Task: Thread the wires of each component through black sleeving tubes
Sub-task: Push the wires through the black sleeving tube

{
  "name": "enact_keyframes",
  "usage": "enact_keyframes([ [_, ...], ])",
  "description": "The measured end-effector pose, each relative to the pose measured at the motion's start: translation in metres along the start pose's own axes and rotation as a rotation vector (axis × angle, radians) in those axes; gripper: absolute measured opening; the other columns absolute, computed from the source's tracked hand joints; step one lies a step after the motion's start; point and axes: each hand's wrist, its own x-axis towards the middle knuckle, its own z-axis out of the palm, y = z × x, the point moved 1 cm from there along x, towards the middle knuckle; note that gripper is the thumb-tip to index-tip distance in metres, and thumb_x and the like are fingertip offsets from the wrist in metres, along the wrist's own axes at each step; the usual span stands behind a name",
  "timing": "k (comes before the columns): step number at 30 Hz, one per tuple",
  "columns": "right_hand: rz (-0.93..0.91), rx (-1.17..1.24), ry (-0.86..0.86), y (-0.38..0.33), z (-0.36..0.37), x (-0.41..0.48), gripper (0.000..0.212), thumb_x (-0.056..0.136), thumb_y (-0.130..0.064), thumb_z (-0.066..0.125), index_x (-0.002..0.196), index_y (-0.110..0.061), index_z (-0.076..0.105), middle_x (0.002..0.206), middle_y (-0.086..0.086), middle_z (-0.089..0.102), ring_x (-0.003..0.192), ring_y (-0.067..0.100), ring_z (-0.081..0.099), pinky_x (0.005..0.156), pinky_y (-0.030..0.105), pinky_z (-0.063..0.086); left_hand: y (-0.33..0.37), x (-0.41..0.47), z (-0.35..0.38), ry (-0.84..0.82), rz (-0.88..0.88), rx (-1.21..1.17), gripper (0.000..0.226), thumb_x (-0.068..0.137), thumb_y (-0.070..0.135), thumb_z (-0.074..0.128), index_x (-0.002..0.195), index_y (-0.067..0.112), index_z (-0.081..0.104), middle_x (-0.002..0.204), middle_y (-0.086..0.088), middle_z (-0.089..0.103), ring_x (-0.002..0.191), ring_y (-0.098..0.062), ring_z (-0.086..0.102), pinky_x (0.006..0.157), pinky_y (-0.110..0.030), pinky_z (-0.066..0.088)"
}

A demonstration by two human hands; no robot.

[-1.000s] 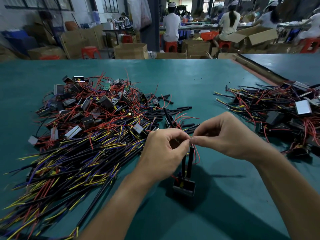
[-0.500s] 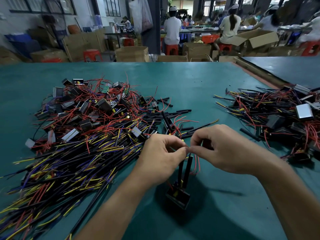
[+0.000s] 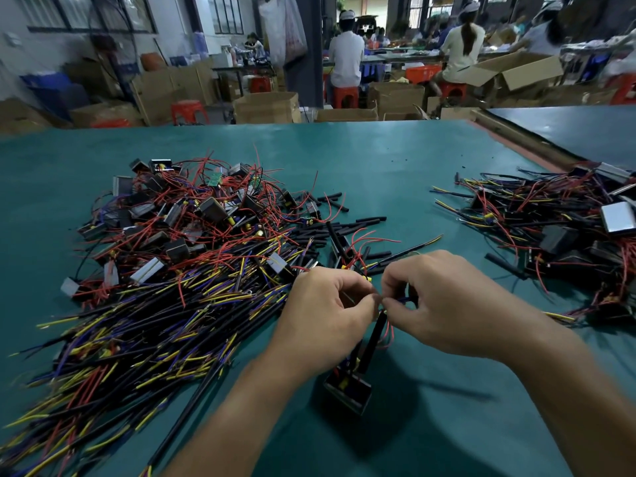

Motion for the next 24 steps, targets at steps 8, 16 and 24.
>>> enact_keyframes([
  [8, 0.026, 0.059, -0.002, 0.0003, 0.0009, 0.0037, 0.009, 0.087, -0.035, 0.063, 0.079, -0.031, 0.065, 0.071, -0.015, 0.063, 0.063, 0.001, 0.052, 0.063, 0.024, 0.043, -0.0024, 0.0025, -0.0031, 0.065, -0.046, 0.039, 0.012, 0.080, 0.014, 0.068, 0.068, 0.013, 0.072, 0.050, 0.007, 0.057, 0.046, -0.006, 0.046, 0.048, -0.019, 0.035],
  [16, 0.036, 0.082, 0.040, -0.0004, 0.0004, 0.0027, 0.005, 0.079, -0.029, 0.064, 0.076, -0.030, 0.068, 0.067, -0.013, 0.065, 0.064, 0.005, 0.055, 0.063, 0.026, 0.045, -0.0051, 0.0040, -0.0016, 0.023, -0.090, -0.059, 0.011, 0.077, 0.020, 0.070, 0.068, 0.013, 0.071, 0.054, 0.005, 0.062, 0.048, -0.006, 0.048, 0.049, -0.021, 0.037],
  [24, 0.048, -0.003, 0.066, -0.0041, 0.0030, 0.0031, 0.006, 0.078, -0.028, 0.063, 0.079, -0.031, 0.068, 0.073, -0.011, 0.065, 0.072, 0.013, 0.057, 0.069, 0.034, 0.050, -0.0074, 0.0058, -0.0035, -0.012, -0.107, -0.191, 0.013, 0.081, 0.010, 0.076, 0.069, 0.007, 0.072, 0.059, 0.000, 0.064, 0.052, -0.007, 0.052, 0.051, -0.021, 0.042],
])
